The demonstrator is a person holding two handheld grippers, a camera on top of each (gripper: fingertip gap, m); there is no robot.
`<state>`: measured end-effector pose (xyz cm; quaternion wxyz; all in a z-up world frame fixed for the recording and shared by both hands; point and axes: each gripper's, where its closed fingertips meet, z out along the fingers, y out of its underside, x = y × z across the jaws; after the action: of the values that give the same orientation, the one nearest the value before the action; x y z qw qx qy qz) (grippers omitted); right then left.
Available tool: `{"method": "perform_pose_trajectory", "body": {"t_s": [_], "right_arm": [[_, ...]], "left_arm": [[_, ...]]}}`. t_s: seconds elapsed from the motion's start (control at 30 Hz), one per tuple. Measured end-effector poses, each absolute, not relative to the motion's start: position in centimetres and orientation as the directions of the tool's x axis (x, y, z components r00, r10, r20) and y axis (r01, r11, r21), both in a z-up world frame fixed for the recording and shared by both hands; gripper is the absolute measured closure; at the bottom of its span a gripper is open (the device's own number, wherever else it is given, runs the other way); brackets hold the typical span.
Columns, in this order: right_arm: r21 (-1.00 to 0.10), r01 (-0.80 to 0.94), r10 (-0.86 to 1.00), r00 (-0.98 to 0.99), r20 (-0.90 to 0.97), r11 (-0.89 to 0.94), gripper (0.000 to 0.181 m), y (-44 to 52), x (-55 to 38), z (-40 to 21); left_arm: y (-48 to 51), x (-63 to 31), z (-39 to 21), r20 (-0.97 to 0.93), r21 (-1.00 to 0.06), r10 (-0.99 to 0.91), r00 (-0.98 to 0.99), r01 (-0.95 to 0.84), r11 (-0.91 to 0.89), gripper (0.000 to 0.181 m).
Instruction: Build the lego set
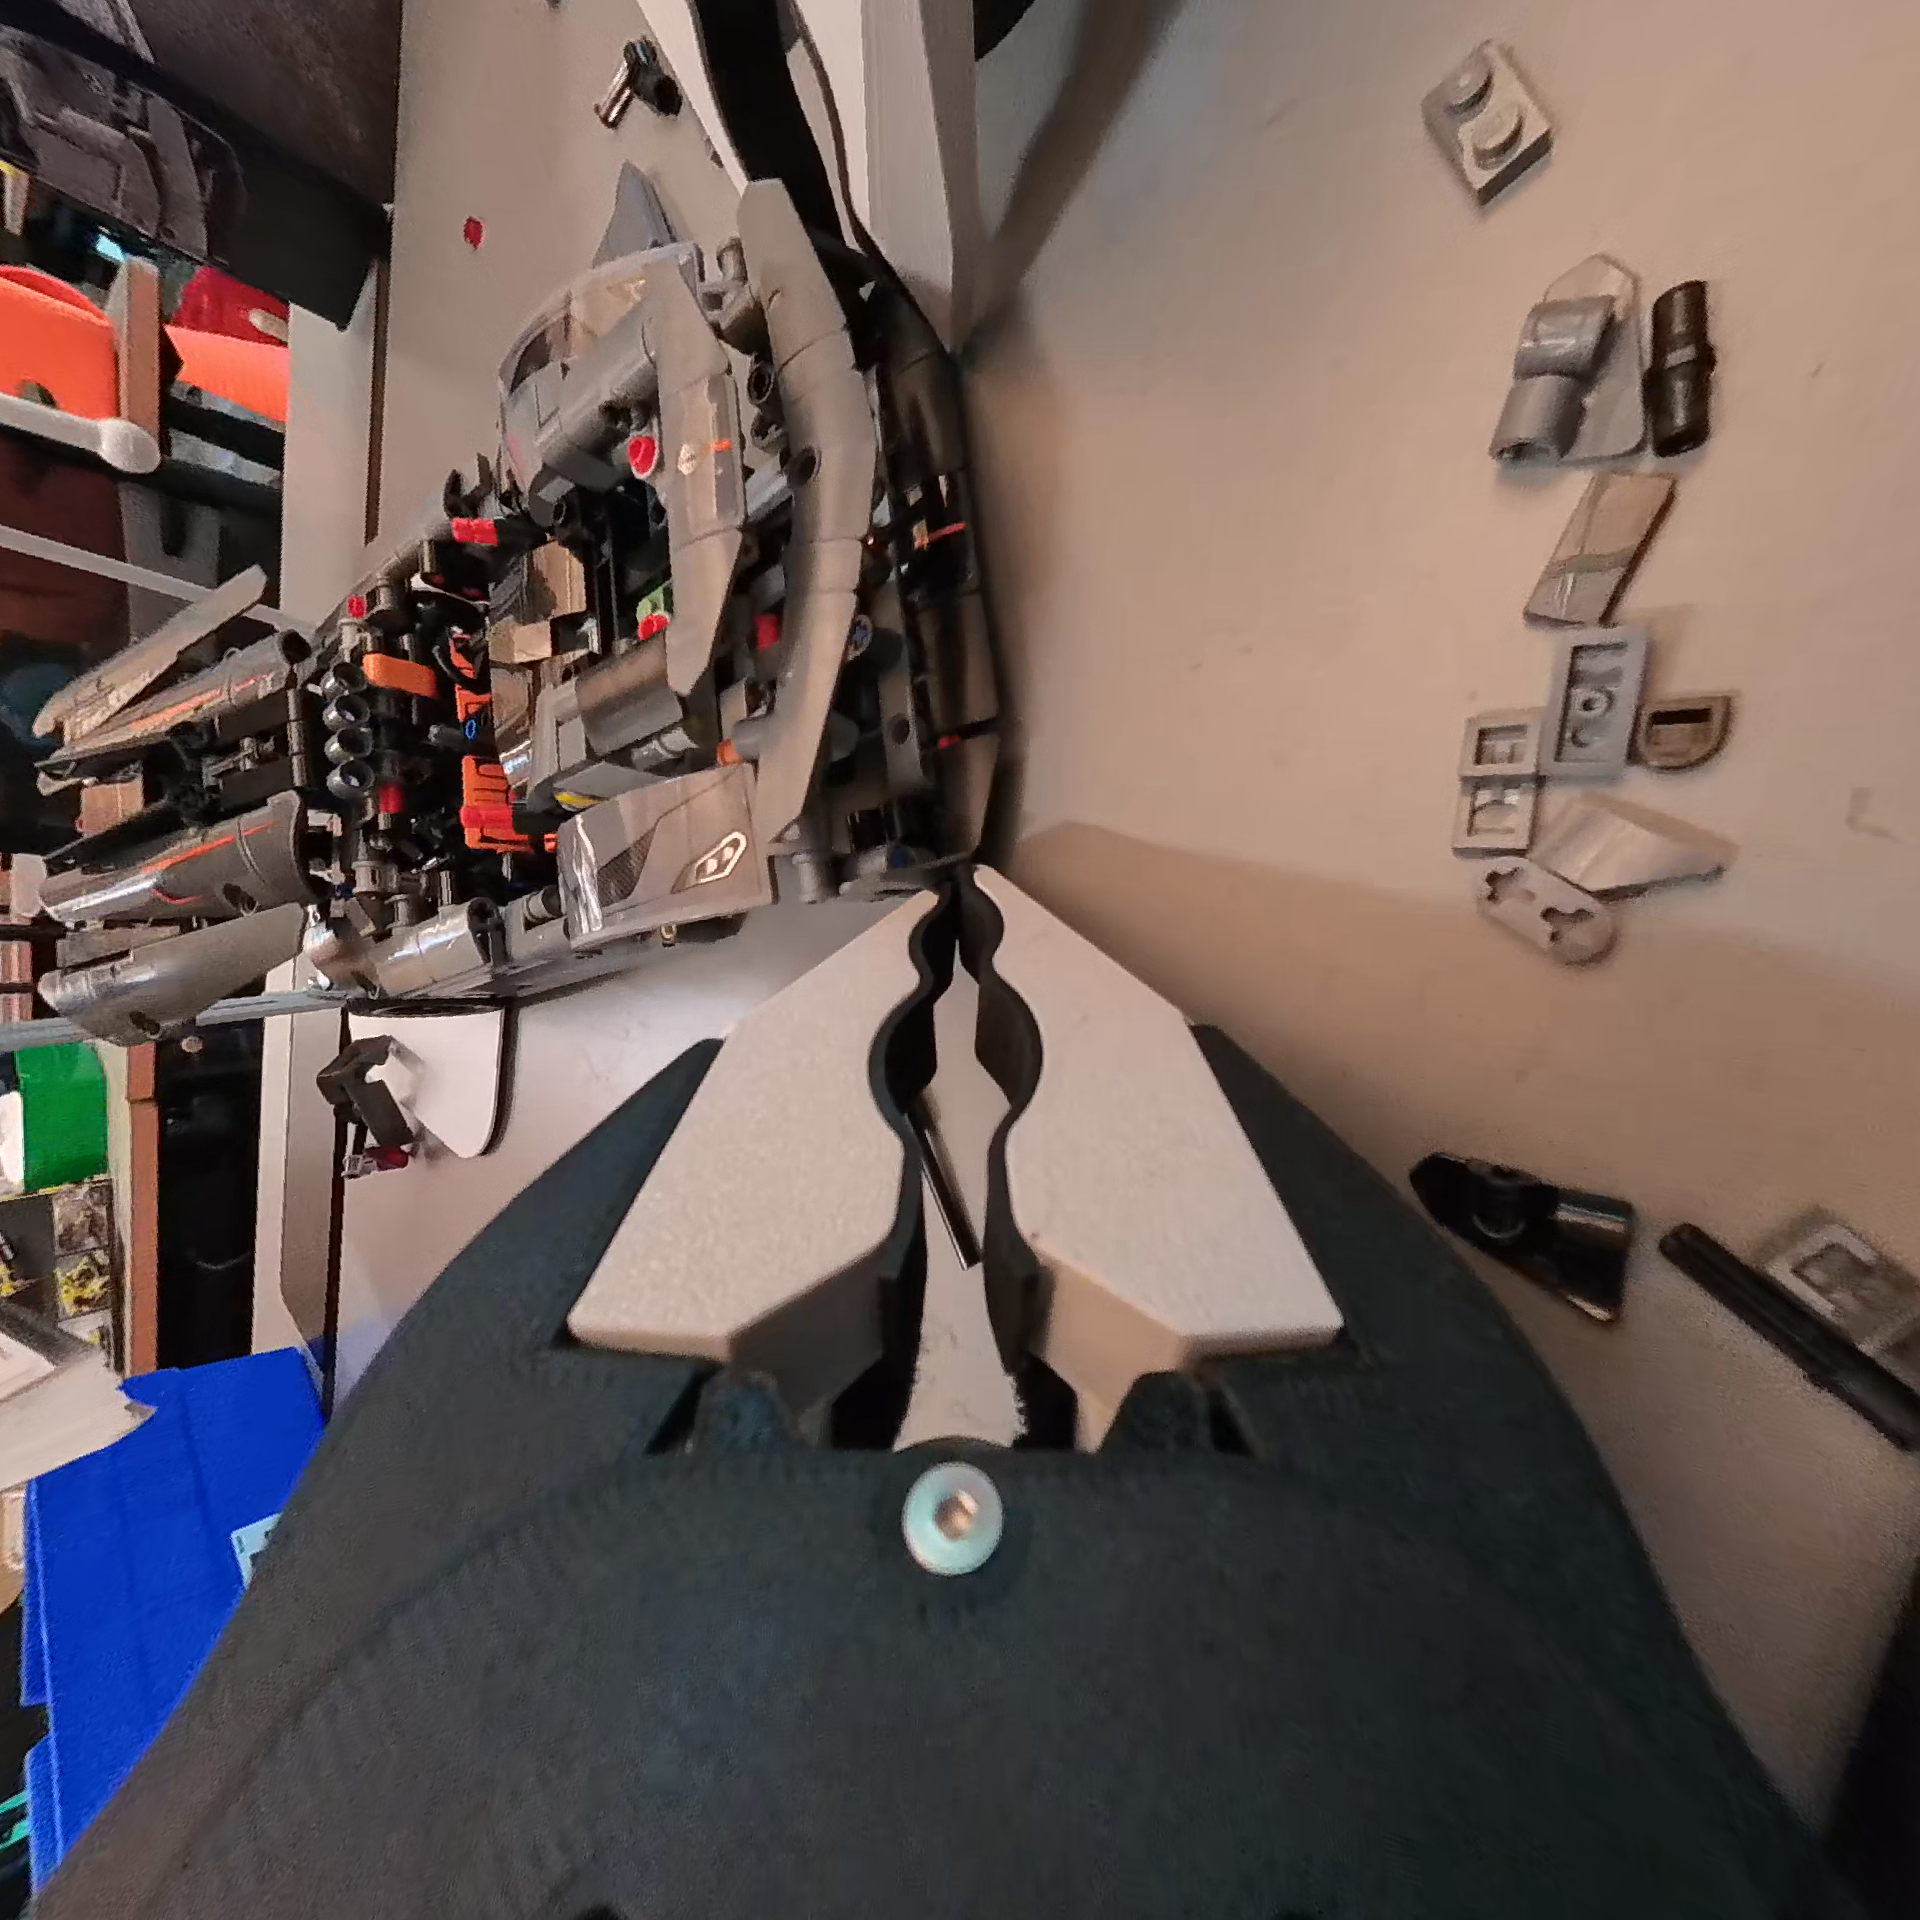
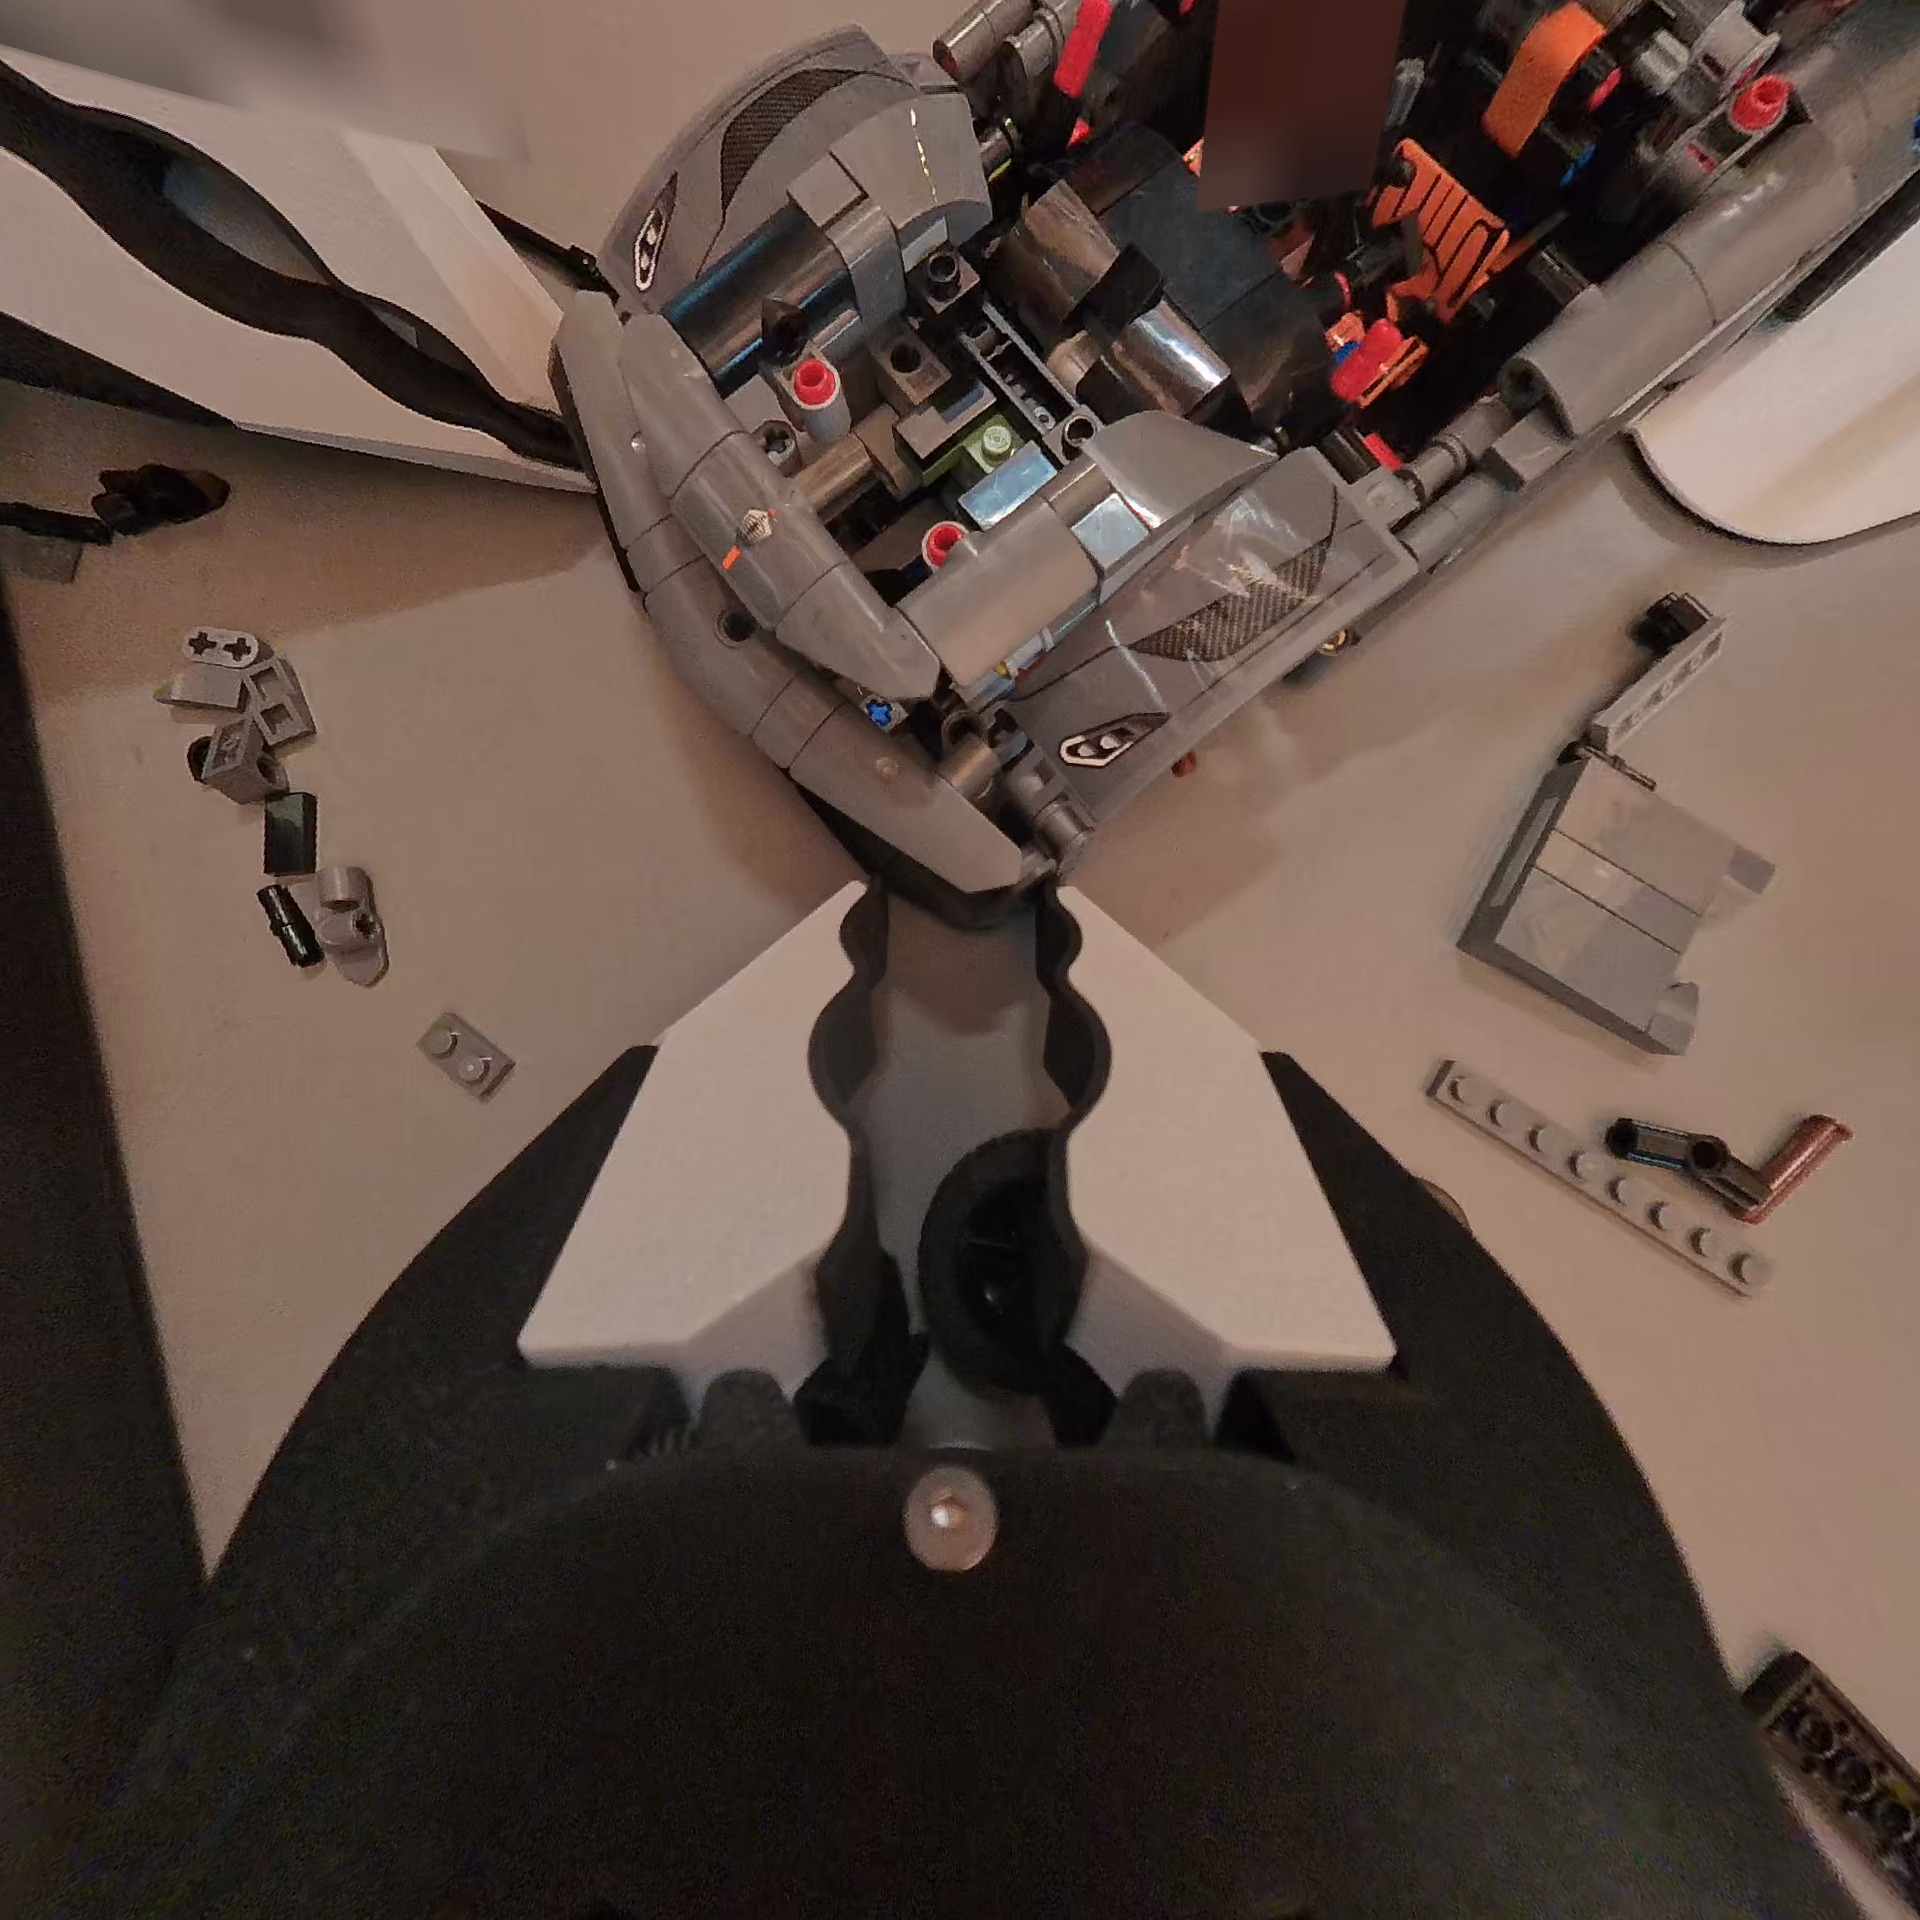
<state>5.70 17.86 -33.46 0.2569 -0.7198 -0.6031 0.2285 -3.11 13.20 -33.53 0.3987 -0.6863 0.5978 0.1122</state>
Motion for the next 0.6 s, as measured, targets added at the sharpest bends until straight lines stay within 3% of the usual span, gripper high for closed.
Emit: {"method": "perform_pose_trajectory", "body": {"t_s": [0.6], "right_arm": [[-0.639,0.755,0.984,0.177,-0.012,-0.144,0.156,17.95,5.71,-33.48]], "left_arm": [[13.40,-2.86,-33.55,-0.649,-0.356,-0.726,0.228,-0.934,0.025,0.181]]}}
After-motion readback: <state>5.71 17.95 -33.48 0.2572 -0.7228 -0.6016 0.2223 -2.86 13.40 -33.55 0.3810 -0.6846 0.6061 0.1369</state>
